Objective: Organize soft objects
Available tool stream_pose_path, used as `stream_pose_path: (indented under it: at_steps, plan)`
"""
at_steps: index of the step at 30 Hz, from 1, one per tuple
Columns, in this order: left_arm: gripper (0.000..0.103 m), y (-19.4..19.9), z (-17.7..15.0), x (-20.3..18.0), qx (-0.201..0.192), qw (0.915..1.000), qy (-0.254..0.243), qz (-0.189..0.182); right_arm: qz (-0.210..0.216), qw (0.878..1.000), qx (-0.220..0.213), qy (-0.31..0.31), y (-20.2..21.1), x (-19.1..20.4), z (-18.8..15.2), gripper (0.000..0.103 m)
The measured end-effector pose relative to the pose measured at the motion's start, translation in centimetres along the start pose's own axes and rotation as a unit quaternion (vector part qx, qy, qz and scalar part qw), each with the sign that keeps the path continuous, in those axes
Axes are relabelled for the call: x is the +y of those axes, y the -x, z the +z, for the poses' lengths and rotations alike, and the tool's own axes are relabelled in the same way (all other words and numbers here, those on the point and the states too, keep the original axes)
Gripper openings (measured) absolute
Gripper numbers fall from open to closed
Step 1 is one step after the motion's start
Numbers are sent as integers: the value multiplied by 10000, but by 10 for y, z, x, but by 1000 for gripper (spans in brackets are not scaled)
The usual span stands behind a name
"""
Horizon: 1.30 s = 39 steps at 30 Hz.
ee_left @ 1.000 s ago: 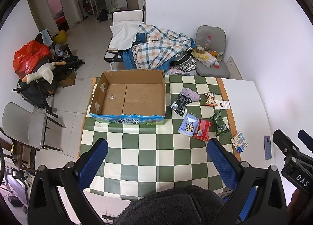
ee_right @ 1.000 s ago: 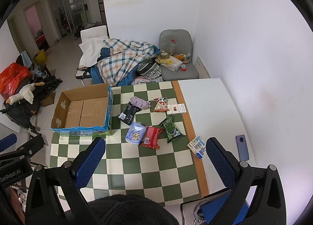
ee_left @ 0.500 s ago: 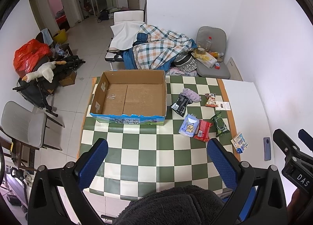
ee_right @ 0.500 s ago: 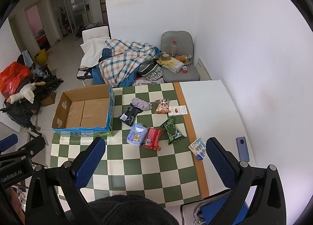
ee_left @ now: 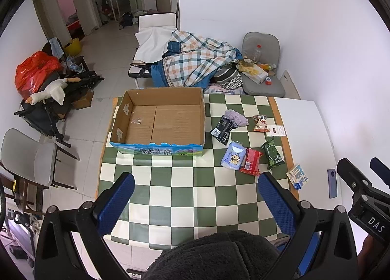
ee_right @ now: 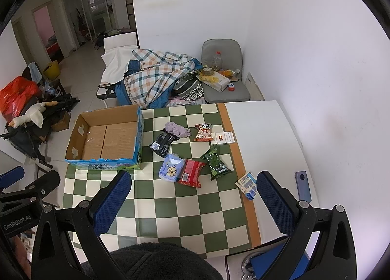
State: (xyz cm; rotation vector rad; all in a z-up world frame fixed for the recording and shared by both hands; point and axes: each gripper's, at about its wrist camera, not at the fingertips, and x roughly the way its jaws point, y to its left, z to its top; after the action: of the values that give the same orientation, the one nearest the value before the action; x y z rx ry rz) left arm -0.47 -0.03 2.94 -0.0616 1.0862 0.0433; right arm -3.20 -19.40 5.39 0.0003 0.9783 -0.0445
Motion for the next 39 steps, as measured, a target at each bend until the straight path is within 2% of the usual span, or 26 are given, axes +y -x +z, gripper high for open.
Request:
stream_pose_path:
  at_steps: [14, 19, 25, 27, 31, 35, 39]
  plan:
    - [103, -13, 7, -6, 7, 10000, 18, -89, 18, 10000, 76, -62, -5, 2, 4, 103]
    - [103, -63, 24, -22, 230, 9994, -76, -267, -104, 9986, 361, -377, -36, -27, 14, 103]
    - [103, -159, 41, -62, 860, 9943, -567, -260, -543, 9898, 1015, -843, -113, -105, 7, 103]
    - [103, -204, 44, -83, 1184, 9893, -834, -188, -627, 9847, 1293, -981, -150, -135, -4, 103]
    - [103, -287, 40, -124, 1842, 9737, -1331, -154, -644, 9735, 1964, -981, -238, -182, -29, 103]
    - [103, -376, 21, -162, 2545, 9488, -1863, 143, -584, 9633, 2470, -873, -321, -209, -55, 103]
    - [103, -440, -6, -170, 3109, 9269, -2066, 395, -452, 9524, 2941, -670, -394, -220, -81, 103]
